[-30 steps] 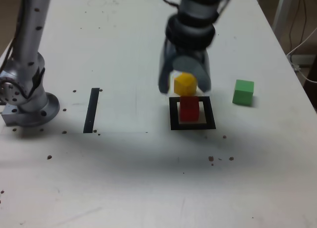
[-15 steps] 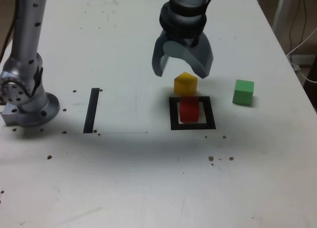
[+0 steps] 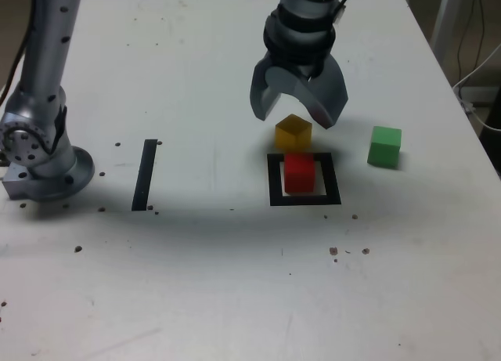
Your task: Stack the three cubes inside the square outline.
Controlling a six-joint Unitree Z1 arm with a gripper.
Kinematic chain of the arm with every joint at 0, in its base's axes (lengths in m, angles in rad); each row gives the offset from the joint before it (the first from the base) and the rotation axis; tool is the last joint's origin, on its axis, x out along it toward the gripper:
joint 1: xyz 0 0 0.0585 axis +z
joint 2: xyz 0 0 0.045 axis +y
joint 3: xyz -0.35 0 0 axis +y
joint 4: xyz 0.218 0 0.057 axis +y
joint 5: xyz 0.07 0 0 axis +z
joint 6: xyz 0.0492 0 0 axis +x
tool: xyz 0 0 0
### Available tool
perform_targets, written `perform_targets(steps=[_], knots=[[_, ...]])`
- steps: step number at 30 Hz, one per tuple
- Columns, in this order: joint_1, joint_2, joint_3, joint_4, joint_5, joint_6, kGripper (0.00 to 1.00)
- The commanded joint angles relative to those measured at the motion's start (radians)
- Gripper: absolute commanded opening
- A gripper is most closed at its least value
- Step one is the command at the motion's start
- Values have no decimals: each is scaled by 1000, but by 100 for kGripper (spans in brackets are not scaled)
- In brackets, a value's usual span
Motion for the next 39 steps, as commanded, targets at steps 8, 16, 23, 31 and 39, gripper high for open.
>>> perform_targets(steps=[8, 16, 23, 31, 39], knots=[[0, 56, -19, 1, -10, 6, 93], [0, 104, -50, 19, -50, 13, 64], [0, 108, -51, 9, -55, -3, 22], [0, 107, -53, 8, -62, -3, 19], [0, 105, -53, 11, -65, -3, 19]])
